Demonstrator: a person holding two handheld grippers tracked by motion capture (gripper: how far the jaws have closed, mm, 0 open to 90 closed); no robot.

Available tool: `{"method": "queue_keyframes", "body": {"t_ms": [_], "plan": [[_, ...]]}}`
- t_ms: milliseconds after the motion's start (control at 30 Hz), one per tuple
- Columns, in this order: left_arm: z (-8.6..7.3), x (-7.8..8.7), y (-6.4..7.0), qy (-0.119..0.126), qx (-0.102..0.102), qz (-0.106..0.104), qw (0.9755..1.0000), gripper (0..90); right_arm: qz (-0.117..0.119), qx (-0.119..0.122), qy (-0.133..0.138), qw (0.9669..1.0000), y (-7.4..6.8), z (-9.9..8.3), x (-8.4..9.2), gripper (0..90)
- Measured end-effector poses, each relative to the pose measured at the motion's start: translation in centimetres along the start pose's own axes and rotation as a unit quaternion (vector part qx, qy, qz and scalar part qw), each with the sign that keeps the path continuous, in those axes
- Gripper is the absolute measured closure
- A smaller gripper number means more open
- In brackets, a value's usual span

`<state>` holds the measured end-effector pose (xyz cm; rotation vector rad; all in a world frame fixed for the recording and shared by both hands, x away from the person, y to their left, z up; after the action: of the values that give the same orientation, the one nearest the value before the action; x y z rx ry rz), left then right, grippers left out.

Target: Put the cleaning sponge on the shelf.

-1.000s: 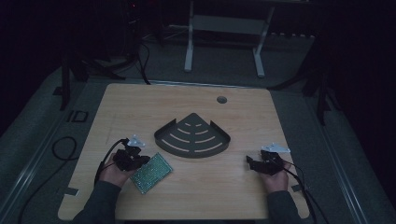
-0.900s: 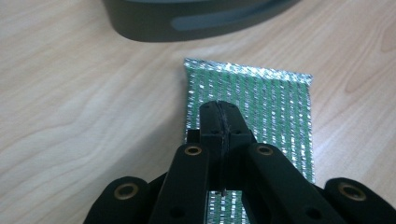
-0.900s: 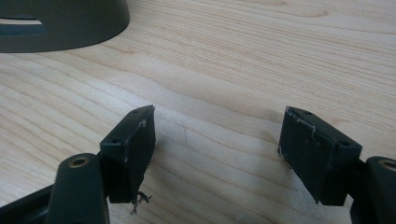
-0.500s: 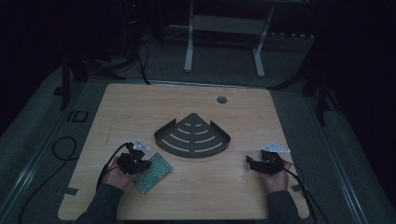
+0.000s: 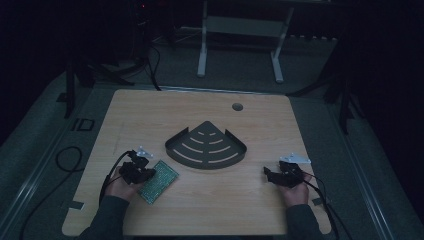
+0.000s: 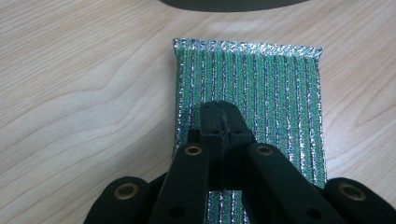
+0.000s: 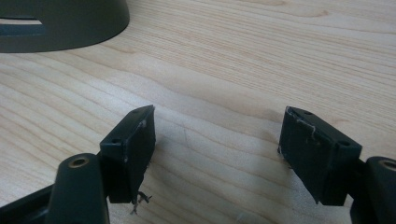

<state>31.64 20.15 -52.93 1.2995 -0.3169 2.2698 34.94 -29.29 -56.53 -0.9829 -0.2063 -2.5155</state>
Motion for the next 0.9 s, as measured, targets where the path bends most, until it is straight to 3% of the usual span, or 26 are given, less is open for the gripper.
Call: {"method": "queue_keyframes", "body": {"t_ms": [500,900], "plan": [[0.2,0.6,-0.6,0.004,0.005,-0.013,0.9999,82.1,0.0,0.0,0.0,1.0,0.0,0.0,0.0,26.5],[1.0,1.2,-1.8,-0.016,0.0,-0.026,0.9995,78.6,0.0,0.0,0.0,1.0,0.0,0.0,0.0,26.5]]}}
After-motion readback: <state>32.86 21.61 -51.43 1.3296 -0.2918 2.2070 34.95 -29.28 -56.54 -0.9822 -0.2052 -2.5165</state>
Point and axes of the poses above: each handheld gripper's, and its own axes: x roughly backward along the jaws, z roughly out of its top, y roughly to its right, the point moved 1 cm from there along -x, roughly forward along the jaws, and after that the axes turned 2 degrees about z, right-handed, at the moved point
